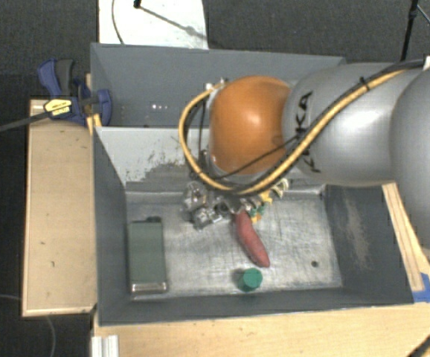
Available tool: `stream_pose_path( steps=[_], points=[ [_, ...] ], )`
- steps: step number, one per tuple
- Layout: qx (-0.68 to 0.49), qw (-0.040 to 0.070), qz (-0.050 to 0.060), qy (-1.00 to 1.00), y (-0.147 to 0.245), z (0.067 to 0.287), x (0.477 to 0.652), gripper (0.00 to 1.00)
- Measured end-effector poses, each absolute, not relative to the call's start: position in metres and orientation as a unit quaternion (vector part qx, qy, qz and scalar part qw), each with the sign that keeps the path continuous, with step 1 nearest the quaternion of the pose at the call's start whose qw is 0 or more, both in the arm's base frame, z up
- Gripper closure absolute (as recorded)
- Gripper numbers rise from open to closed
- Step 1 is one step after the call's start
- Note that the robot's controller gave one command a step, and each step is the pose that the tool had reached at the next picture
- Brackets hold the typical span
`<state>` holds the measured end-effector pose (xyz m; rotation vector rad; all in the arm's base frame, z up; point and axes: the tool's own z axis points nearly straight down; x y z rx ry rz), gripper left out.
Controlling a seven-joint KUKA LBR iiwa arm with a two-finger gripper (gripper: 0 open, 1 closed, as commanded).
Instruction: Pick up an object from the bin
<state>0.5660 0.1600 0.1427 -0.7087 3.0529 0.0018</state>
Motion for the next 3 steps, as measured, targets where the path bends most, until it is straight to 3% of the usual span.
stream_pose_path(
  steps=[1, 2, 3],
  points=[
    [-0.253, -0.003, 0.0, 0.967, 0.154, 0.186, 0.56, 1.0],
    [-0.259, 0.0, 0.0, 0.966, 0.161, 0.24, 0.561, 1.0],
    [-0.244, 0.009, 0.0, 0.97, 0.16, 0.232, 0.571, 1.0]
  ],
)
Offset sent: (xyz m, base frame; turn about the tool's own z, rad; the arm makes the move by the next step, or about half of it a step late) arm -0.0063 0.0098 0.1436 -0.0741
